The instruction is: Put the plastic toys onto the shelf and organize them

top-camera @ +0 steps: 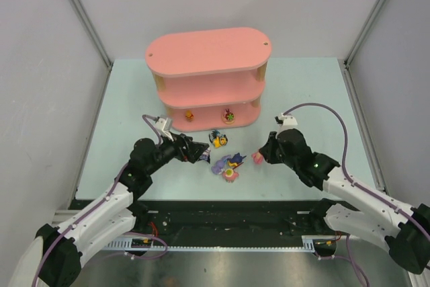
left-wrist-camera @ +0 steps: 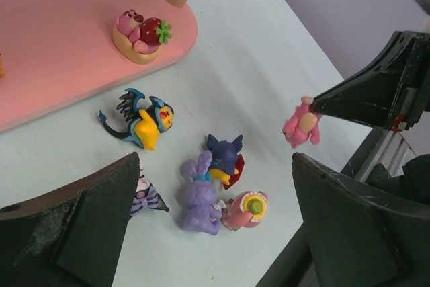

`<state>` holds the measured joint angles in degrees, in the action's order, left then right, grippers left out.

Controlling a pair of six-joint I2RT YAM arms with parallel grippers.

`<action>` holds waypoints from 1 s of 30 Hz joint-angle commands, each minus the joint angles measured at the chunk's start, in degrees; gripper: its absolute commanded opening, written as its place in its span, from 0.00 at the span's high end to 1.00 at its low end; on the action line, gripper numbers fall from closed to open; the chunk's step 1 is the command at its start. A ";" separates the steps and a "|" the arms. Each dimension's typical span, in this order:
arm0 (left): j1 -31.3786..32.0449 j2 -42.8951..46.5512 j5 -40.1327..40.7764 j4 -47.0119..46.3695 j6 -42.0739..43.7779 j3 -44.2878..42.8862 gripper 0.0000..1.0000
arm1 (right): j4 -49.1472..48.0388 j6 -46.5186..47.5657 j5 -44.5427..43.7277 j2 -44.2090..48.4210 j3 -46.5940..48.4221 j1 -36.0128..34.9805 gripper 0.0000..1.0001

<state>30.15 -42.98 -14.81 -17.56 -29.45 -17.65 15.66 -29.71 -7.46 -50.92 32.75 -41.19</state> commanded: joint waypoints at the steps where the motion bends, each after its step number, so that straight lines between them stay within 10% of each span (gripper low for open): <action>1: 0.35 -0.52 -1.45 -2.21 1.33 -2.48 0.00 | 9.27 1.77 -22.91 -4.79 8.28 -6.44 1.00; 13: 0.35 -0.61 -1.63 -1.16 1.85 -3.27 0.00 | 29.50 -8.15 -58.95 -30.98 23.32 -18.56 1.00; 30: 0.35 2.99 1.18 1.30 1.94 -2.21 0.00 | 54.87 -33.79 -69.61 -56.82 31.05 -26.04 1.00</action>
<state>30.17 -41.12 -14.68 -16.05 -28.45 -18.55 56.25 -48.49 -70.22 -102.48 58.89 -65.87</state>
